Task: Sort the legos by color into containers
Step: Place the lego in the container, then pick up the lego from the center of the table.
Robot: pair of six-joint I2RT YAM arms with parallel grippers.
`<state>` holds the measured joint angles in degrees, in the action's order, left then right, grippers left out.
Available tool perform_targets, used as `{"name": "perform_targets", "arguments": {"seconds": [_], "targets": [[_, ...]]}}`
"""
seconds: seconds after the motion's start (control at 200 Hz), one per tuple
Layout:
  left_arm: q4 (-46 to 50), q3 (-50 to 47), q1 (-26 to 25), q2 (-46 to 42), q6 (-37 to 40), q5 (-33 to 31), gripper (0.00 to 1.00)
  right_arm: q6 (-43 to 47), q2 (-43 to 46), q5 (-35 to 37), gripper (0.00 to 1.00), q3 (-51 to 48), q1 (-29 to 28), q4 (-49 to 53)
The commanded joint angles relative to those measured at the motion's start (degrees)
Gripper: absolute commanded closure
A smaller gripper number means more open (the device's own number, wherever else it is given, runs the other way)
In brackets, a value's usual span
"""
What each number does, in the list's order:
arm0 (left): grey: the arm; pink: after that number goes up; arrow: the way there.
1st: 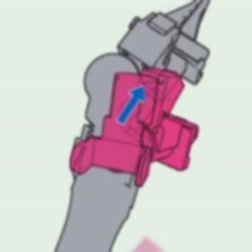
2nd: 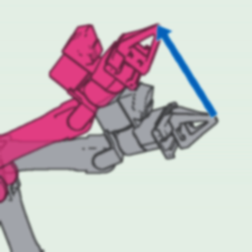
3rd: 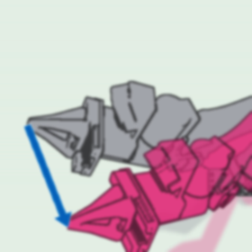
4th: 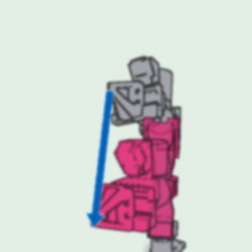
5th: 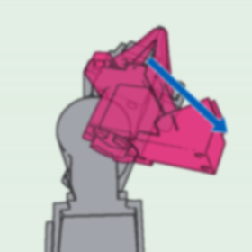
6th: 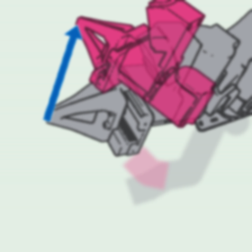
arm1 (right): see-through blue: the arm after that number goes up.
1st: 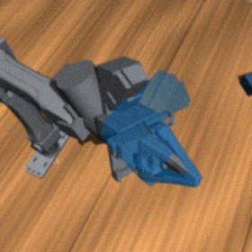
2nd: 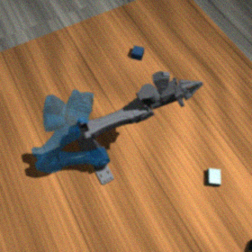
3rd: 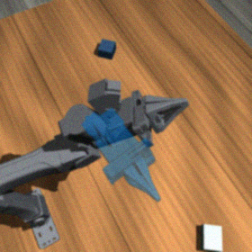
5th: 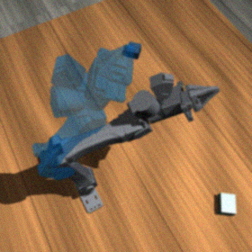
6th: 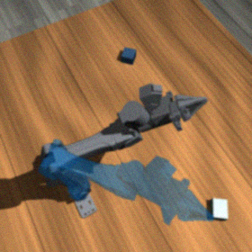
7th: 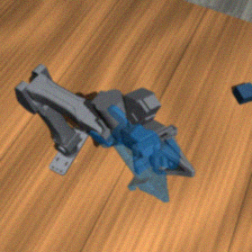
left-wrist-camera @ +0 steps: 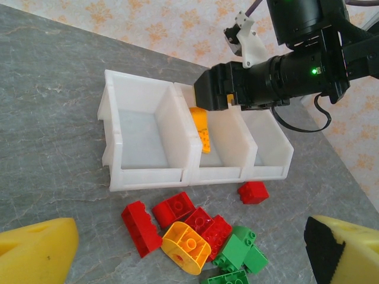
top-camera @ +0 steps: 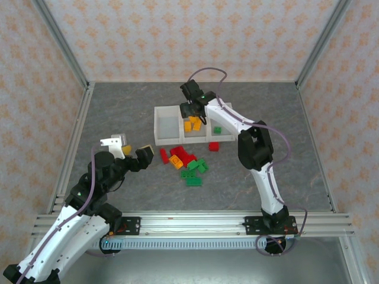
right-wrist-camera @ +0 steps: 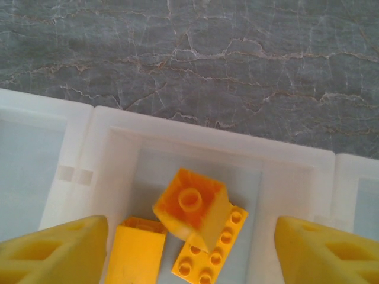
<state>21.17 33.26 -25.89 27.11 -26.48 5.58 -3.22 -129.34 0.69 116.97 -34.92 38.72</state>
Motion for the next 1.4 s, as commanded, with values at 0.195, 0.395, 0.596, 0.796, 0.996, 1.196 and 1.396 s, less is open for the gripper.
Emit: {"name": "perform_targets", "arguments": {"seconds": [0.195, 0.395, 0.596, 0.796, 0.996, 1.196, 1.396], "targets": [[-1.57, -0.22, -0.38, -0.04, 1.17, 0.13, 0.01, -6.47, 9.99, 1.49, 0.07, -4.66, -0.37, 2.66], [-1.74, -0.31, -0.35, -0.09, 1.17, 0.48, 0.01, -13.06, 24.97, 5.93, 0.03, -23.53, -0.86, 0.92], [-1.83, -0.3, -0.37, -0.04, 1.19, 0.78, 0.01, -19.2, 37.08, 6.38, 0.0, -40.05, -0.95, -0.23], [-1.92, -0.39, -0.33, 0.07, 1.17, 0.96, 0.01, -23.1, 41.45, 4.45, 0.0, -50.79, -0.94, -3.41], [-1.88, -0.37, -0.34, 0.74, 1.21, 0.92, 0.01, -23.79, 38.74, 2.09, 0.0, -55.03, -0.88, -8.69], [-1.8, -0.3, -0.32, 1.19, 1.18, 0.83, 0.01, -20.75, 32.91, -0.7, 0.01, -53.88, -0.9, -12.44], [-1.74, -0.3, -0.39, 1.19, 1.17, 0.74, 0.01, -19.2, 28.52, 2.93, 0.04, -51.17, -0.7, -11.51]]}}
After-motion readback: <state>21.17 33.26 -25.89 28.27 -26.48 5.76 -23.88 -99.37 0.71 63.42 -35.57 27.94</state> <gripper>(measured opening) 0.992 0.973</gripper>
